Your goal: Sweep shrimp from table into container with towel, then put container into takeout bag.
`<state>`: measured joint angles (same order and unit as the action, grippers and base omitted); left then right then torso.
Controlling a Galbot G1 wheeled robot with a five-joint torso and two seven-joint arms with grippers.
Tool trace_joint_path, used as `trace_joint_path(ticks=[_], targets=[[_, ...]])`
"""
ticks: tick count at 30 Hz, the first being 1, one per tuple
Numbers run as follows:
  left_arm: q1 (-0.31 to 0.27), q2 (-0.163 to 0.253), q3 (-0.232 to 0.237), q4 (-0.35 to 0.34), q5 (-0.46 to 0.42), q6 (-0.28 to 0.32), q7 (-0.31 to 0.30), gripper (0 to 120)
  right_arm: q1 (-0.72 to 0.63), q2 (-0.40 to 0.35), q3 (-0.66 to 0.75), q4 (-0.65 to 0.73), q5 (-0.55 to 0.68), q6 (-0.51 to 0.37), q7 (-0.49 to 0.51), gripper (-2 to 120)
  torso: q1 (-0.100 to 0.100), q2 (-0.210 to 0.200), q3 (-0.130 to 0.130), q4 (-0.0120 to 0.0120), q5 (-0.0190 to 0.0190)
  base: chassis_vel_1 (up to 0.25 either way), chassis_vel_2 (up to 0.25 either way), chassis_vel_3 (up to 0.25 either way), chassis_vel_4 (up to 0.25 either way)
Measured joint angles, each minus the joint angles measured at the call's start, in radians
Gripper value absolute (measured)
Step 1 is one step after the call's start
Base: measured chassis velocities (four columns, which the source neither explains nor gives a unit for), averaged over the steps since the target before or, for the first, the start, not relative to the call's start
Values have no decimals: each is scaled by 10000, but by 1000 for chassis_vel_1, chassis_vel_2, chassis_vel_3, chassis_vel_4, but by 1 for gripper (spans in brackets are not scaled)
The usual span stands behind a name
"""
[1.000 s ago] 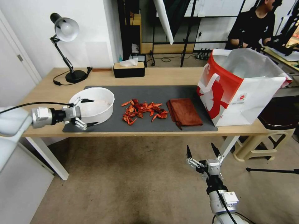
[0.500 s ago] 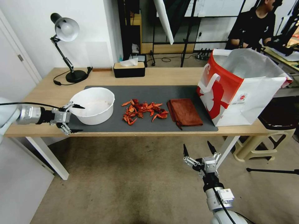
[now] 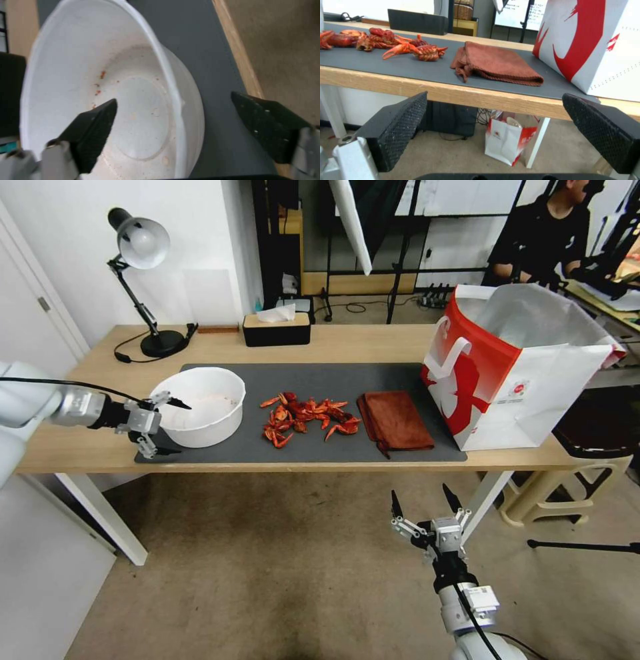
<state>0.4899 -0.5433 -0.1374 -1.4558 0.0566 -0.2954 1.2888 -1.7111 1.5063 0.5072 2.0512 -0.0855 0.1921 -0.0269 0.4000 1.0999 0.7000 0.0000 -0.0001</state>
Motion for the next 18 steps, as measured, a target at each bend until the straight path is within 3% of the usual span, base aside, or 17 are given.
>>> trace_joint_path(ticks=[1, 2, 5, 7, 9, 13, 18], targets=[[-262, -41, 342, 81, 198, -81, 122, 75, 8, -1, 10, -14, 7, 1, 8, 100, 0, 0, 0, 0, 2, 0, 0, 0, 0], [-262, -41, 342, 81, 198, -81, 122, 75, 8, -1, 10, -14, 7, 1, 8, 100, 0, 0, 0, 0, 2, 0, 0, 0, 0], [-734, -140, 956, 282, 453, -191, 217, 62, 20, 5, 30, -46, 32, 8, 34, 100, 1, 0, 0, -2, 1, 0, 0, 0, 0], [-824, -170, 1041, 319, 470, -197, 253, 58, 21, 7, 32, -53, 34, 17, 39, 100, 1, 0, 0, -1, 1, 0, 0, 0, 0], [-1085, -258, 1267, 410, 508, -205, 408, 47, 6, 6, 55, -90, 46, 58, 45, 100, 0, 0, 0, -1, 2, 0, 0, 0, 0], [-1289, -307, 1489, 494, 519, -225, 597, 34, -17, -5, 106, -125, 86, 102, 52, 100, 1, 0, 0, 0, 3, 0, 0, 0, 0], [-1368, -408, 1525, 568, 577, -283, 824, 20, 0, -24, 123, -126, 126, 106, 52, 100, 0, 2, -2, 2, 4, 0, 0, 0, 0]])
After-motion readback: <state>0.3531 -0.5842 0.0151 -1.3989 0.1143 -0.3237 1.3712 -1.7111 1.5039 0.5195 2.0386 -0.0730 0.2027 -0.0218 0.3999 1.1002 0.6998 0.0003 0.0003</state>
